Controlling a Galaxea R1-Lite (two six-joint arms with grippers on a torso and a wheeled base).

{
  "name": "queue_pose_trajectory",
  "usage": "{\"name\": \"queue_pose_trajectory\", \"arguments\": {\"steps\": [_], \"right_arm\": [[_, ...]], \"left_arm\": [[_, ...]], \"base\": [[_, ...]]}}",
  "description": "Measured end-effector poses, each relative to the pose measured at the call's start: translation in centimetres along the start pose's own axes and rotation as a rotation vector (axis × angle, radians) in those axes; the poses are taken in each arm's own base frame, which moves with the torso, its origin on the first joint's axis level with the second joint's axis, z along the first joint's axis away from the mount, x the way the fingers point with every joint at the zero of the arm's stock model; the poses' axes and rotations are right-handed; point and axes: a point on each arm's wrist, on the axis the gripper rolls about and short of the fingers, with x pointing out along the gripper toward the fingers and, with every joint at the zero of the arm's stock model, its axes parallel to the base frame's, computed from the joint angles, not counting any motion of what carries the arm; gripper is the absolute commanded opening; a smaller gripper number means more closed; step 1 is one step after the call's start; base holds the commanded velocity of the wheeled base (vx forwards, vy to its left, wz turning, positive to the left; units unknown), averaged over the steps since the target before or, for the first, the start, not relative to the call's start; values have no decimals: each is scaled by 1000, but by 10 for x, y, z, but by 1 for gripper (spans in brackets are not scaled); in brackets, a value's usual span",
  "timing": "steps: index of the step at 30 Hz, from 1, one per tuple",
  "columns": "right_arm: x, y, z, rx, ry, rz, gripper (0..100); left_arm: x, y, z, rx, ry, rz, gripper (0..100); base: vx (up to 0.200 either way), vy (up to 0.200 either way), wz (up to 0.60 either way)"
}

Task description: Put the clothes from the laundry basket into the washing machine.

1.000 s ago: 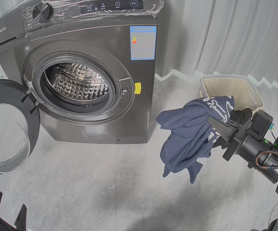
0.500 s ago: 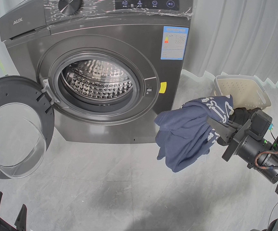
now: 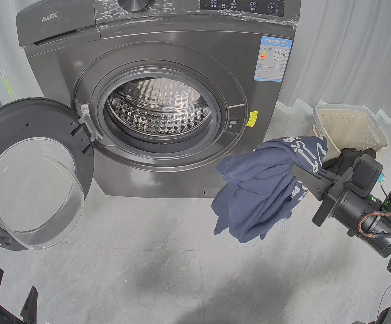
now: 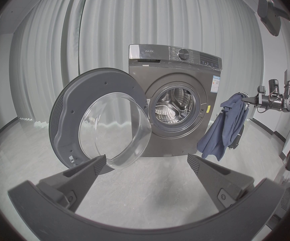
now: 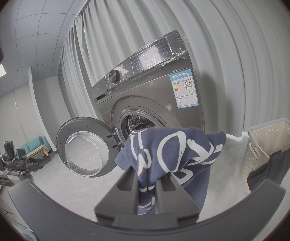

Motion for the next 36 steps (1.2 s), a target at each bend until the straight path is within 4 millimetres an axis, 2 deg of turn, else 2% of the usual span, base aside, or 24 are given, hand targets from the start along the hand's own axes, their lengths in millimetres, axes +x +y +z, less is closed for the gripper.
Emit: {"name": "queue_pose_trajectory", "arguments": {"steps": [5, 20, 36], "right_arm": [[0, 0, 0, 1, 0, 0, 0], [0, 0, 0, 6, 2, -1, 0], [0, 0, -1, 9, 6, 0, 0]], "left_arm": [[0, 0, 0, 0, 0, 0, 100], [0, 0, 0, 0, 0, 0, 100], [0, 0, 0, 0, 0, 0, 100]], "base": [[0, 0, 0], [0, 200, 0], [0, 0, 0]]}}
